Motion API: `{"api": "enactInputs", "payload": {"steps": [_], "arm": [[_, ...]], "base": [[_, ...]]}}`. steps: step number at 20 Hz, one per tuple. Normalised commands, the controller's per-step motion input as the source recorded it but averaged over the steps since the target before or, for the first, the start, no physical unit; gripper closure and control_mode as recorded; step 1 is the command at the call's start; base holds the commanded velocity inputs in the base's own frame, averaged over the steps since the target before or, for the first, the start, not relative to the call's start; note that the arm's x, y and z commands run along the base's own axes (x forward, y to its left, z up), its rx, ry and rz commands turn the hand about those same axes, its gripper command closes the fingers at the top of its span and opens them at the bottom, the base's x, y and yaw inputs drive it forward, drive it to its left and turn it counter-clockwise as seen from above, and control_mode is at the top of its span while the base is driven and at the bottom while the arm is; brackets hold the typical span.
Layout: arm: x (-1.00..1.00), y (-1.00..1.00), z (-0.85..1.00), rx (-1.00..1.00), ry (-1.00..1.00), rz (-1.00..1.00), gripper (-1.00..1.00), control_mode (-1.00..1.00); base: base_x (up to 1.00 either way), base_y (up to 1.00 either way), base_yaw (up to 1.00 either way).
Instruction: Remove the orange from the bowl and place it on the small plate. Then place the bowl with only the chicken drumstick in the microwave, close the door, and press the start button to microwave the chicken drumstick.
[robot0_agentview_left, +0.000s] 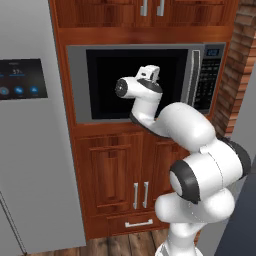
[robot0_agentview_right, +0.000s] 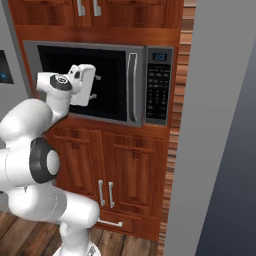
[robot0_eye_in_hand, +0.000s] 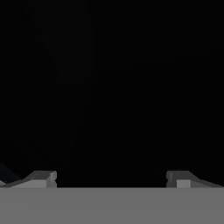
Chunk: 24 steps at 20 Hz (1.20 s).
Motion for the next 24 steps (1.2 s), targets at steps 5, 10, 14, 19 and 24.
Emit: {"api": "enactInputs", "payload": {"steps": [5, 10, 14, 19, 24], "arm": [[0.72, -0.02, -0.12, 0.0, -0.02, 0.22, -1.0, -1.0], [0.48, -0.07, -0.12, 0.0, -0.03, 0.23, -1.0, -1.0], [0.01, -0.08, -0.08, 0.01, -0.02, 0.19, -1.0, -1.0], [-0.93, -0.22, 0.0, 0.04, -0.09, 0.1, -1.0, -1.0], [-1.0, -0.4, 0.0, 0.11, -0.14, 0.08, -1.0, -1.0]], "base": [[0.0, 0.0, 0.0], [0.0, 0.0, 0.0], [0.0, 0.0, 0.0], [0.0, 0.0, 0.0], [0.0, 0.0, 0.0]]}}
